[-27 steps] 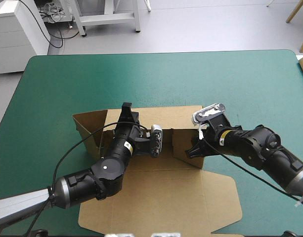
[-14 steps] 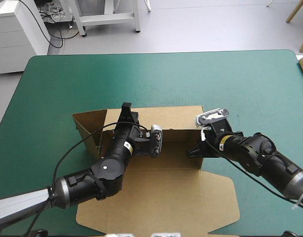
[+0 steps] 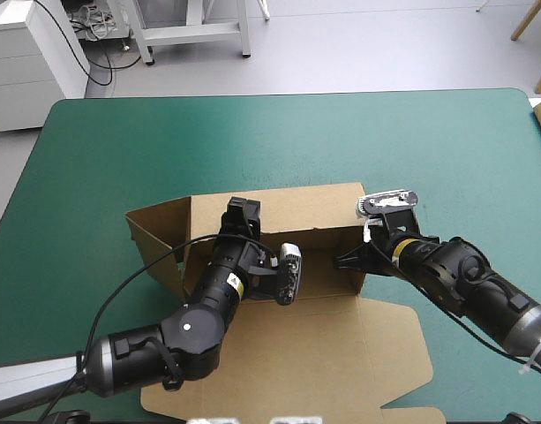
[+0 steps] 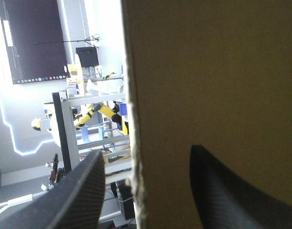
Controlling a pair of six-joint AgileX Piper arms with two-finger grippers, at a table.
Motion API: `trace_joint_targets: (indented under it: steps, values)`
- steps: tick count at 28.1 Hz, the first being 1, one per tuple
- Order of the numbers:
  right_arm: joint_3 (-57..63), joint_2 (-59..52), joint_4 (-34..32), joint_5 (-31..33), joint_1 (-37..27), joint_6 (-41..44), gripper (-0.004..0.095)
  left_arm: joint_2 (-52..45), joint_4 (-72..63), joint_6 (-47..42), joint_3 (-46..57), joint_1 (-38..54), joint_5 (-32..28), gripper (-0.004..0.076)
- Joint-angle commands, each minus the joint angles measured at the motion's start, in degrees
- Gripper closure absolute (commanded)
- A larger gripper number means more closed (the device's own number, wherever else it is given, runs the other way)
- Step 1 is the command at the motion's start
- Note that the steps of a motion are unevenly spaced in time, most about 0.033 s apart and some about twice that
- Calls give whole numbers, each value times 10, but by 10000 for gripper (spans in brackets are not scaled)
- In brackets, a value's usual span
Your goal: Fold the box
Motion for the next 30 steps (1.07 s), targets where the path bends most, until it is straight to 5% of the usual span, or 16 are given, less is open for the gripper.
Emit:
trace_joint_targets:
  steps: [1, 12, 16, 24, 30]
  values:
    - [-16, -13, -16, -47, 1, 11, 924, -38, 26, -16, -15, -45, 30, 320]
    - [-21, -13, -31, -39, 1, 28, 924, -66, 26, -15, -16, -249, 159, 321]
    - [-38, -13, -31, 4, 1, 29, 924, -71, 6, -15, -41, -256, 155, 321]
    - [-121, -13, -37, 106, 1, 6, 924, -79, -134, 47, -217, -134, 140, 321]
    - [-213, 37, -33, 233, -17, -45, 924, -79, -447, 218, -404, 95, 154, 321]
